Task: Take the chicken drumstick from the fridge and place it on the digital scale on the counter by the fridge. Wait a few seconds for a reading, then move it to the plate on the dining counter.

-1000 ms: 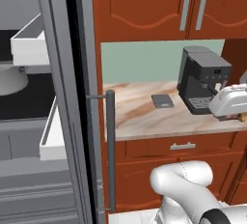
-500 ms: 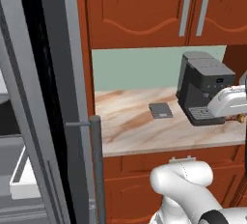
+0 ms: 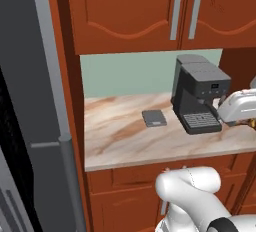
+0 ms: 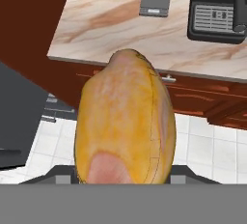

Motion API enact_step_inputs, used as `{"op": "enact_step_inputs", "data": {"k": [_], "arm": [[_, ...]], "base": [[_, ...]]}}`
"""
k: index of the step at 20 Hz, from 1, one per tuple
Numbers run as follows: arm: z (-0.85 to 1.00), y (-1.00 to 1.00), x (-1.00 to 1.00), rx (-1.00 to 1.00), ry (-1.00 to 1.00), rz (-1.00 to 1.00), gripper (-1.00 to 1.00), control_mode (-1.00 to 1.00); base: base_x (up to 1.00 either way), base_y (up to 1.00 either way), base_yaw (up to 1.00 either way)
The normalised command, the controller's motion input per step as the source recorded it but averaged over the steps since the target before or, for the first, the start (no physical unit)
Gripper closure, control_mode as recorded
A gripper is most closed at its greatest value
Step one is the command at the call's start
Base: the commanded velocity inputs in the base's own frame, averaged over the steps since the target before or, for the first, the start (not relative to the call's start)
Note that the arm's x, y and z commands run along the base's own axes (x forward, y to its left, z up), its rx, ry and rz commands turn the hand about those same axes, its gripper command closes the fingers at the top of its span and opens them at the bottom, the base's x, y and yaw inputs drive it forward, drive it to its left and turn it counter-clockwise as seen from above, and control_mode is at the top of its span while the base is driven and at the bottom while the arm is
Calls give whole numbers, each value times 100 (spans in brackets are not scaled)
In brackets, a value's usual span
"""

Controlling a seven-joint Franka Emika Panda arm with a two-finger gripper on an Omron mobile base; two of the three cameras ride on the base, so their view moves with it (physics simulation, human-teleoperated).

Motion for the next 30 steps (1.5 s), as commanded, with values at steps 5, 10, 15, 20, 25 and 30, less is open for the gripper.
{"op": "enact_step_inputs", "data": {"k": [5,10,15,20,25,30], "arm": [[0,0,0,0,0,0,100,100],[0,0,0,0,0,0,100,100],[0,0,0,0,0,0,100,100],[0,0,0,0,0,0,100,100],[-50,12,12,2,0,0,100,-100],[-79,18,48,11,0,0,100,-100]], "base": [[67,0,-6],[14,0,0],[0,0,0],[0,0,0],[0,0,0],[0,0,0]]}}
